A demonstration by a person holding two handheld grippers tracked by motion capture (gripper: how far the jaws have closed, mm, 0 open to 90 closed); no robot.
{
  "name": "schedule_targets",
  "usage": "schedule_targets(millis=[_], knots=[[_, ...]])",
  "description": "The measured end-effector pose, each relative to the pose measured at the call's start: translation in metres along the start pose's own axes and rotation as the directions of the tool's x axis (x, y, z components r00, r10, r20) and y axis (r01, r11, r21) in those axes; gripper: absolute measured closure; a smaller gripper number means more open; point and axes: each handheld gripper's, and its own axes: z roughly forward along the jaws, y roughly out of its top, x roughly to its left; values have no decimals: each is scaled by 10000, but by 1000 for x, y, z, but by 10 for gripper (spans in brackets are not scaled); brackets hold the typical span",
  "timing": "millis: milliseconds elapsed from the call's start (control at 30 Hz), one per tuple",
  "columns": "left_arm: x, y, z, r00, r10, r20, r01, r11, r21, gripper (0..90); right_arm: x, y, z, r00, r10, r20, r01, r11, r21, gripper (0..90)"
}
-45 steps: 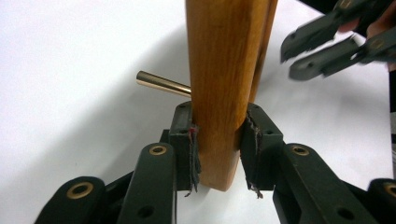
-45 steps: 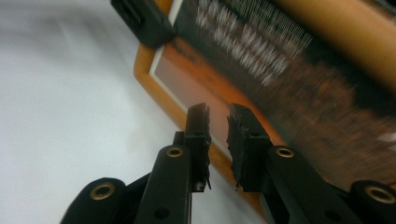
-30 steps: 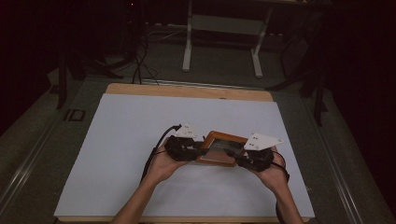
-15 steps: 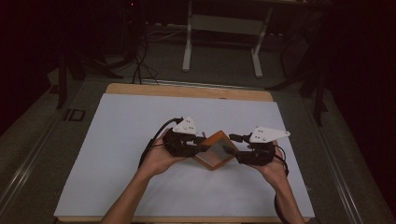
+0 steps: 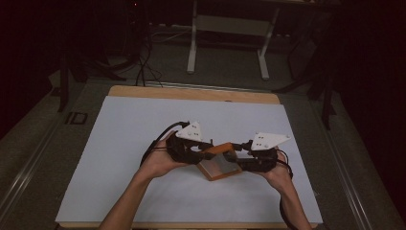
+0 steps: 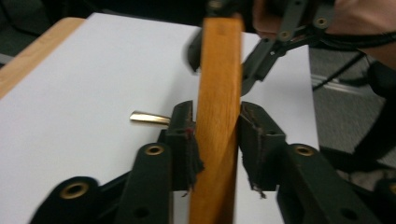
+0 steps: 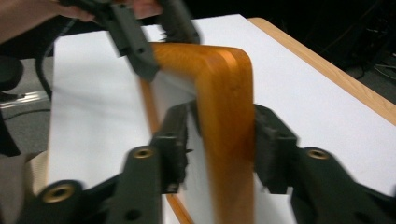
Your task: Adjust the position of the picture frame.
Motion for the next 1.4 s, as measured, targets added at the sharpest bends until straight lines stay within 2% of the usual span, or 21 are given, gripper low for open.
schedule_targets(millis=[67, 133, 200, 300, 367, 533, 600, 700, 767, 833, 900, 967, 1100, 1200, 1400], knots=[[6, -5, -3, 9990, -454, -14, 452, 9980, -443, 576, 1, -1, -2, 10000, -51, -67, 51, 10000, -67, 681], [11, -12, -6, 9965, -821, -131, 809, 9936, -792, 496, 2, -2, -4, 9998, -103, 167, 103, 9999, 21, 682], [16, -24, -10, 9923, -1234, -44, 1221, 9858, -1154, 471, 1, -4, -6, 9999, -29, 121, 29, 10000, 36, 682], [22, -43, -9, 9831, -1832, 40, 1819, 9730, -1423, 440, -1, -8, -9, 9998, 106, 163, -107, 9999, 47, 683], [23, -53, -5, 9789, -2035, 209, 2042, 9669, -1529, 430, -1, -10, -11, 9996, 201, 211, -201, 9998, 2, 683], [17, -67, 15, 9764, -2157, 132, 2151, 9638, -1575, 443, 0, -14, -13, 9989, 354, 295, -349, 9993, -165, 683], [15, -68, 22, 9779, -2090, 30, 2070, 9664, -1527, 468, 2, -15, -13, 9987, 373, 358, -366, 9991, -213, 684], [11, -66, 29, 9816, -1908, 93, 1904, 9732, -1286, 511, 3, -17, -14, 9981, 414, 445, -400, 9987, -321, 683], [9, -65, 30, 9835, -1805, 94, 1802, 9754, -1266, 580, 3, -20, -15, 9974, 545, 474, -525, 9977, -425, 684], [10, -63, 30, 9804, -1953, 246, 1968, 9722, -1270, 596, 1, -22, -16, 9970, 655, 418, -633, 9966, -525, 683], [9, -62, 30, 9797, -1987, 277, 2006, 9721, -1216, 604, 0, -24, -17, 9970, 680, 374, -660, 9965, -514, 683], [8, -61, 28, 9797, -1982, 311, 2005, 9722, -1208, 611, 0, -25, -18, 9971, 679, 339, -661, 9964, -530, 680], [5, -61, 20, 9818, -1898, 113, 1898, 9747, -1184, 620, 2, -25, -15, 9974, 679, 238, -667, 9966, -477, 674], [4, -65, 11, 9800, -1988, 68, 1979, 9714, -1311, 623, 4, -22, -10, 9971, 747, 113, -739, 9956, -578, 673], [1, -77, -11, 9716, -2361, -160, 2311, 9613, -1501, 622, 12, -15, 7, 9954, 954, -122, -960, 9928, -723, 667]])
